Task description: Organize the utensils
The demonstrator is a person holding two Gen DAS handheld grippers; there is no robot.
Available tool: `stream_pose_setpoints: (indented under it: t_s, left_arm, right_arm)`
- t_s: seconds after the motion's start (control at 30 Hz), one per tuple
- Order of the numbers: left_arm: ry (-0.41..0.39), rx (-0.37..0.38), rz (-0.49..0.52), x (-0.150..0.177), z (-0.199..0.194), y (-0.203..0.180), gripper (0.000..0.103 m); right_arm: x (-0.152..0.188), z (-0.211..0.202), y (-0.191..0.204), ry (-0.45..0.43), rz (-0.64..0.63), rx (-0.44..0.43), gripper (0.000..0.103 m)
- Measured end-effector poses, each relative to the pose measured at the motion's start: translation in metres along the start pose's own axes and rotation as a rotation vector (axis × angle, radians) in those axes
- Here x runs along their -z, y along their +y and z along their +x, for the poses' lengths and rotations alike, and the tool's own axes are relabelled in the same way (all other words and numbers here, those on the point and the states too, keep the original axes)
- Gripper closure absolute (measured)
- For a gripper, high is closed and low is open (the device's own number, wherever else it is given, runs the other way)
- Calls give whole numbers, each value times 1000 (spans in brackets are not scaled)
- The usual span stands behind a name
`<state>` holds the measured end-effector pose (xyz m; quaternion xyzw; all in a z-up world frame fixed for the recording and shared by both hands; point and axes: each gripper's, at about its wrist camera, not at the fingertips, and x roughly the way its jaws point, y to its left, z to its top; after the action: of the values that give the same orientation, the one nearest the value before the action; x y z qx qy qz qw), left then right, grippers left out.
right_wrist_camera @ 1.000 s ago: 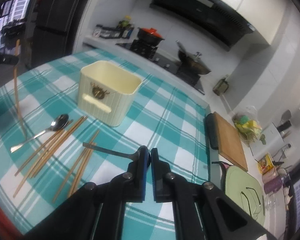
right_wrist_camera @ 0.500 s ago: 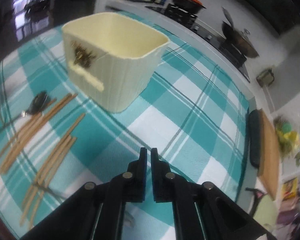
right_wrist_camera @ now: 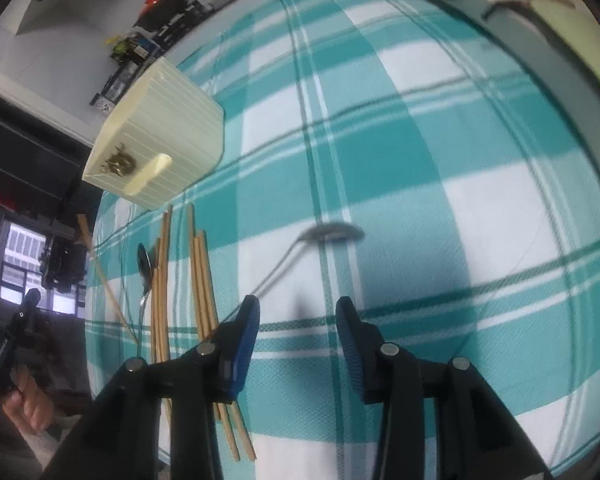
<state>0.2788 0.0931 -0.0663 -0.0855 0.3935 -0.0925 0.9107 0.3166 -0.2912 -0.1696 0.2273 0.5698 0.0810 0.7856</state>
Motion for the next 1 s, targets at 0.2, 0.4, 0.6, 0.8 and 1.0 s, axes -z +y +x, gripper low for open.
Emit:
stream_pose_setpoints:
  t_s: [0.2, 0.4, 0.6, 0.8, 1.0]
  left_arm:
    - [-19, -36, -1, 5, -16, 6, 98]
    - [1, -51, -59, 13, -13, 21, 98]
    - [13, -31, -88, 25, -9, 28, 98]
    - [30, -17, -80, 32, -3, 23, 98]
    - [50, -41, -99, 44, -3, 38, 98]
  right_arm:
    - [-20, 32, 6, -139, 28, -6, 62]
    - [-54, 55, 58, -110, -155, -102, 63]
    - [-33, 35, 57, -137, -94, 32, 62]
    - [12, 72, 93, -160, -327, 328, 65]
    - [31, 48, 65, -171, -371, 409, 66]
